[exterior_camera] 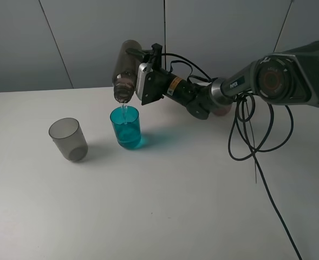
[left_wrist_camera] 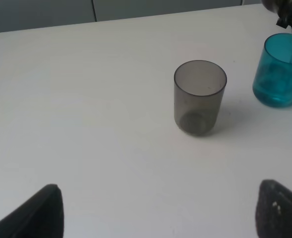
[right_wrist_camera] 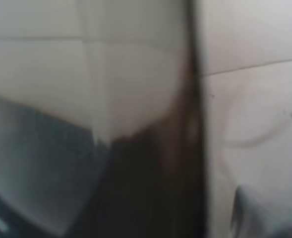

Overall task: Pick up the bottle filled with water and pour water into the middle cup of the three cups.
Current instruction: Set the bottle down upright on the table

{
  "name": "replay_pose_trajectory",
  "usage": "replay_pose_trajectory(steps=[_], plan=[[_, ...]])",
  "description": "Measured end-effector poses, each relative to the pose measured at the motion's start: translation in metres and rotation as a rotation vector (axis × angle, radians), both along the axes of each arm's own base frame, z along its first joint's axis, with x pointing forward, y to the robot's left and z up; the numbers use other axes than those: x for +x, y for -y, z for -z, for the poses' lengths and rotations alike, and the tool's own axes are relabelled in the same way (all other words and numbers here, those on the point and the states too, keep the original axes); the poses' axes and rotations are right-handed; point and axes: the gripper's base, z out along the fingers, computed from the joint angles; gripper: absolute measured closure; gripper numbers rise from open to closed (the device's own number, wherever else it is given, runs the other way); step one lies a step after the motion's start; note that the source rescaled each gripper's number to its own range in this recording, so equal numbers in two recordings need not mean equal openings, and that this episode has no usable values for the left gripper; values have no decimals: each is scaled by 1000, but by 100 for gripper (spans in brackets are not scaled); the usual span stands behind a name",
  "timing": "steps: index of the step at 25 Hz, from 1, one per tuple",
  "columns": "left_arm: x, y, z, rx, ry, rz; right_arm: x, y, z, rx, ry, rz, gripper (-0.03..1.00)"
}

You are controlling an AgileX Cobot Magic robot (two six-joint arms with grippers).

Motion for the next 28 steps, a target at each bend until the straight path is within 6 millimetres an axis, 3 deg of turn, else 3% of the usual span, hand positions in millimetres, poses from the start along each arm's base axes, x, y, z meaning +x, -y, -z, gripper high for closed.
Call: replay_pose_trajectory(steps=[28], plan=[[0, 0, 0, 0, 0, 0, 0, 0, -1, -1, 24, -1, 78]])
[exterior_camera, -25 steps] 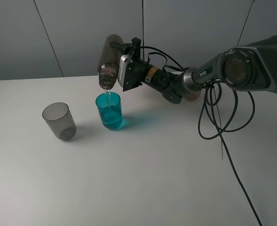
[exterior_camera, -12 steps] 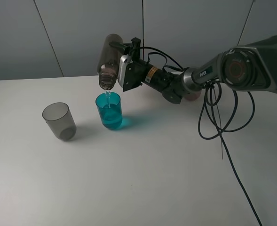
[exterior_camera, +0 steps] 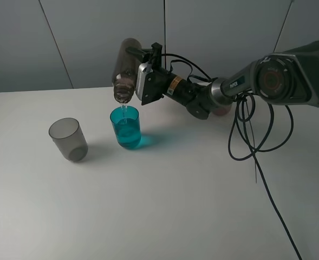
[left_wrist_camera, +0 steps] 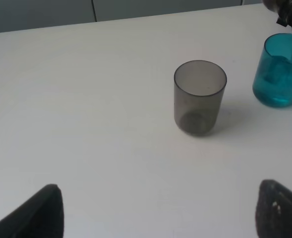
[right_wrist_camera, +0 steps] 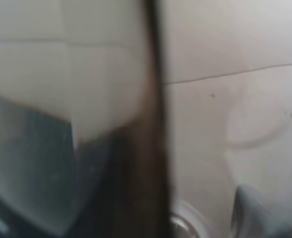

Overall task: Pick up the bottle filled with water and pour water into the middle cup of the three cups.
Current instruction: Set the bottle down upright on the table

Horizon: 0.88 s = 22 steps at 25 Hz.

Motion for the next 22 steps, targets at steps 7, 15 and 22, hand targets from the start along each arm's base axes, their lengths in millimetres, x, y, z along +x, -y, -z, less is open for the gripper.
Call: replay_pose_trajectory(steps=[7, 15, 22], plan=[[0, 0, 0, 0, 0, 0, 0, 0, -1, 1, 8, -1, 78], [0, 0, 0, 0, 0, 0, 0, 0, -1, -7, 21, 2, 78], [0, 0, 0, 0, 0, 0, 0, 0, -1, -11, 26, 3, 78]])
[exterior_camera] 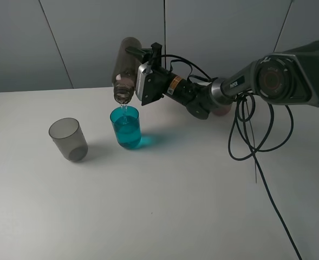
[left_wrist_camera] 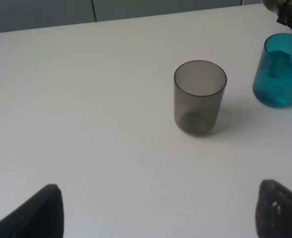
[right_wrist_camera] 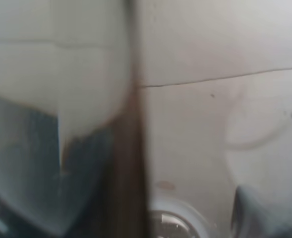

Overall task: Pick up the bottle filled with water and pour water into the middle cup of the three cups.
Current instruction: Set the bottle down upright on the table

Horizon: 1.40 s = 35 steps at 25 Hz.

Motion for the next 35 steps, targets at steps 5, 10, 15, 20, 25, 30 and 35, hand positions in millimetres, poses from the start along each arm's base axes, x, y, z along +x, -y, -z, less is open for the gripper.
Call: replay_pose_trajectory(steps=[5, 10, 15, 20, 25, 30, 35], plan=[[0, 0, 0, 0, 0, 0, 0, 0, 0, -5, 8, 2, 78], [0, 0, 0, 0, 0, 0, 0, 0, 0, -17, 25, 6, 78], [0, 0, 0, 2, 0, 1, 0, 0, 0, -20, 29, 7, 78], [0, 0, 0, 5, 1, 3, 0, 0, 0, -22, 33, 8, 78], [0, 0, 0, 5, 1, 3, 0, 0, 0, -26, 38, 10, 78], [0, 0, 0, 5, 1, 3, 0, 0, 0, -27, 40, 10, 78], [0, 0, 0, 3, 0, 2, 0, 0, 0, -28, 42, 10, 78]])
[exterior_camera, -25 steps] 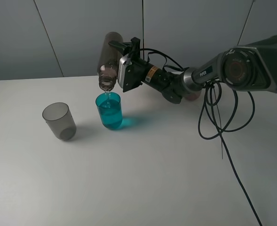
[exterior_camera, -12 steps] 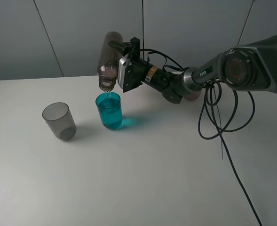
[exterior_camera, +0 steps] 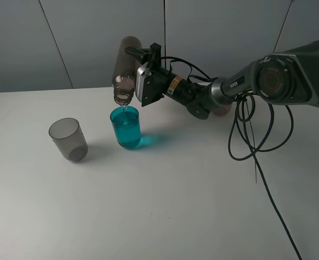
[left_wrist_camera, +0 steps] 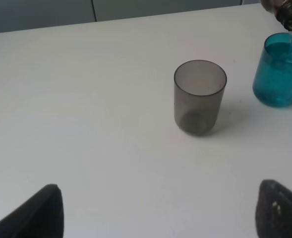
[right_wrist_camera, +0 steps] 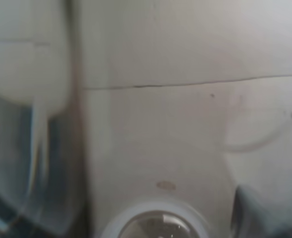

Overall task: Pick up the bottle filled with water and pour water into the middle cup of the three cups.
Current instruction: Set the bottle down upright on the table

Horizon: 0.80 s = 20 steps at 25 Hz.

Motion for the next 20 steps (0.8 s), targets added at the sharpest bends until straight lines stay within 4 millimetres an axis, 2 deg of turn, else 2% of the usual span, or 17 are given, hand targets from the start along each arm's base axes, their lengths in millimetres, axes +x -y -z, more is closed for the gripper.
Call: replay_pose_trajectory(steps=[10, 20], plan=[[0, 0, 0, -2, 0, -1, 0, 0, 0, 13, -19, -5, 78], [0, 0, 0, -2, 0, -1, 0, 0, 1, 147, -228, -53, 78]])
